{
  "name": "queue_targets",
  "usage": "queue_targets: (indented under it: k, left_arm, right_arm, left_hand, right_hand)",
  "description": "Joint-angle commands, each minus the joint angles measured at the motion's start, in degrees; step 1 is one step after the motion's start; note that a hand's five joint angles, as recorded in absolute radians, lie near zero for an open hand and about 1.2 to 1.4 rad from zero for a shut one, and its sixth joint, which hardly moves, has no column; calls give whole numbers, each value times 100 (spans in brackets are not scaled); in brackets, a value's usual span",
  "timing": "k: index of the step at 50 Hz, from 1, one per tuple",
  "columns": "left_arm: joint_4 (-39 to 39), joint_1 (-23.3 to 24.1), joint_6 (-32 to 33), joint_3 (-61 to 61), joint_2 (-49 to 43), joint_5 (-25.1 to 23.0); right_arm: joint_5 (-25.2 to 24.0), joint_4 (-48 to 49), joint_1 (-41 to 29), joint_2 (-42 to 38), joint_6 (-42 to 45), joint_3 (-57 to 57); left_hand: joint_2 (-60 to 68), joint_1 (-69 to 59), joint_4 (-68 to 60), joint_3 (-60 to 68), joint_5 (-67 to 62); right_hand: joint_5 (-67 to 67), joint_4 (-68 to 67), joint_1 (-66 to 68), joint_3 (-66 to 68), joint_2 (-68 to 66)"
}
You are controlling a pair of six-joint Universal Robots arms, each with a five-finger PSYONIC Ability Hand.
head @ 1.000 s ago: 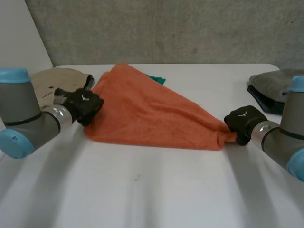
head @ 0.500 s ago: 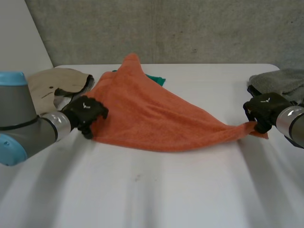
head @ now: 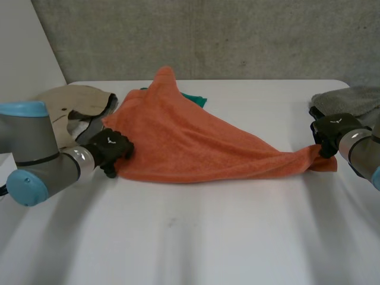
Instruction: Fold the laundry.
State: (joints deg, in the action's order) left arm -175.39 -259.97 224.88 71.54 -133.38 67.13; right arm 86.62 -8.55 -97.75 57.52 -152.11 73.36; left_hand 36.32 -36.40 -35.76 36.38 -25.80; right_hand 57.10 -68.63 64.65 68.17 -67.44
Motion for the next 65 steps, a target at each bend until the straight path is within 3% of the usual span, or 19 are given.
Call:
queue_targets:
  k: [1,3,4,15,19,24,29,33,42,51,53,54,55,61,65]
  left_arm:
    - [4,25,38,-202,-223,10]
    - [13,16,47,-228,-241,19]
    - [-13,16,30,-228,-215,19]
    - [-242,52,-322,-62,286,-42]
    - [22,78,-515,272,944,-244]
    - [530,157,-1085,816,2470,-543]
    - [760,227,-1587,1133,3572,-649]
    - [734,359,-1912,1230,4030,-631]
    - [725,728,-2308,1099,3987,-579]
    - [751,1211,-2291,485,2688,18]
    - [804,1264,-2291,326,2493,159]
    - [883,1308,-2299,177,2318,290]
    - [918,1326,-2300,132,2264,326]
    - [1094,1361,-2361,-219,1983,485]
    - [1121,1379,-2457,-299,1983,485]
  right_arm:
    - [5,-6,19,-12,15,3]
    - [5,-6,28,-4,6,-6]
    - [5,-15,45,5,-20,3]
    - [-39,-392,204,233,-82,38]
    - [-188,-963,274,532,-21,144]
    - [-609,-1604,581,1164,609,161]
    - [-848,-1825,810,1560,1183,-84]
    - [-831,-1738,819,1605,947,-541]
    - [-304,-1061,363,112,191,-2219]
    - [372,421,-674,-2110,454,-3792]
    - [514,818,-771,-2393,454,-3925]
    - [653,1177,-894,-2629,480,-4021]
    - [716,1320,-947,-2727,515,-4048]
    - [1138,1489,-1036,-2457,858,-3803]
    - [1139,683,-895,-1379,604,-2883]
  left_hand:
    - [785,-777,-841,779,-836]
    - [1974,-1965,-2030,1968,-2025]
    - [4263,-4254,-4319,4257,-4314]
    - [4368,-4360,-4424,4362,-4420]
    - [4368,-4360,-4424,4362,-4420]
    - [4368,-4360,-4424,4362,-4420]
    - [4368,-4360,-4424,4362,-4420]
    - [4368,-4360,-4424,4362,-4420]
    - [4368,-4360,-4424,4362,-4420]
    - [4368,-4360,-4424,4362,-4420]
    - [4368,-4360,-4424,4362,-4420]
    - [4368,-4360,-4424,4362,-4420]
    - [4368,-4360,-4424,4362,-4420]
    - [4368,-4360,-4424,4362,-4420]
    - [4368,-4360,-4424,4362,-4420]
  right_hand:
    - [1290,-1137,1535,1183,-1256]
    - [1290,-1137,1535,1183,-1256]
    - [1290,-1137,1535,1183,-1256]
    - [1290,-1137,1535,1183,-1256]
    - [1290,-1137,1535,1183,-1256]
    - [1290,-1137,1535,1183,-1256]
    - [1290,-1137,1535,1183,-1256]
    - [1290,-1137,1535,1183,-1256]
    - [1290,-1137,1535,1183,-1256]
    - [1290,-1137,1535,1183,-1256]
    - [-1672,1825,-1427,-1780,1706]
    - [-4753,4907,-4508,-4861,4787]
    - [-5710,5863,-5465,-5817,5744]
    - [-5710,5863,-5465,-5817,5744]
    - [-5710,5863,-5465,-5817,5744]
